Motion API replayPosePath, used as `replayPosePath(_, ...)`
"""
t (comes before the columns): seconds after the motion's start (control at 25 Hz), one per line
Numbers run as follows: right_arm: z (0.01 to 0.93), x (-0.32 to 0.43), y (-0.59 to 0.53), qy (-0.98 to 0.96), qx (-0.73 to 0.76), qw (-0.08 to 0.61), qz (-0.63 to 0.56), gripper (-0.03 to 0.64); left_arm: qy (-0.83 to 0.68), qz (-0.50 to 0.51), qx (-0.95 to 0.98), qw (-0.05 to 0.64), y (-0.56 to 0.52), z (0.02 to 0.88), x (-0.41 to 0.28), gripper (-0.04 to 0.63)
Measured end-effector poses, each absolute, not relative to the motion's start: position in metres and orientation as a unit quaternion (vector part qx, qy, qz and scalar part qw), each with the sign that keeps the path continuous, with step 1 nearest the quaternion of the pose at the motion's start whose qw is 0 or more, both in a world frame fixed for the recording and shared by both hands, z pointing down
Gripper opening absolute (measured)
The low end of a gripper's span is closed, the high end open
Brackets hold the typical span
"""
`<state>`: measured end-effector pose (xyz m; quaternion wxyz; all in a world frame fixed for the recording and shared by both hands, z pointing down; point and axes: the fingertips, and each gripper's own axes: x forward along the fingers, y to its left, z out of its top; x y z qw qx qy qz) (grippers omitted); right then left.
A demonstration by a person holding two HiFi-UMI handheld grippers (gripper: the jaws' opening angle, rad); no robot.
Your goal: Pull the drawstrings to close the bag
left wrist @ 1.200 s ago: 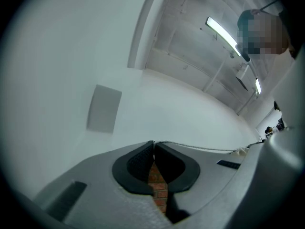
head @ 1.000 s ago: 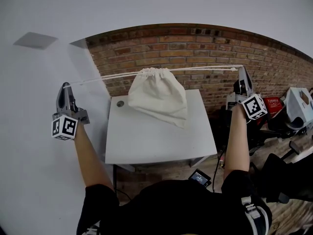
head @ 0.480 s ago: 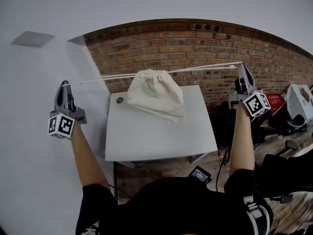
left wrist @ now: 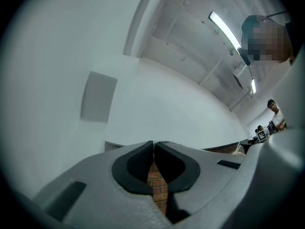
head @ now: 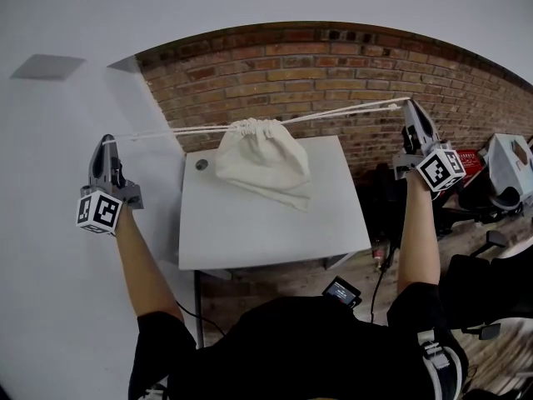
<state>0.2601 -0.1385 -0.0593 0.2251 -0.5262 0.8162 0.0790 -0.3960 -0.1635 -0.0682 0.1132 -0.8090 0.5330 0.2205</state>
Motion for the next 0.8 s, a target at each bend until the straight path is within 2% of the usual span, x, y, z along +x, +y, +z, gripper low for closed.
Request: replayPosePath(0.8,-0.057,0.265,-0.153,0.823,-0.527,0.198,0.075,0.008,0.535,0.197,-0.815,0.104,-0.178,-0.068,-0.391,0.021)
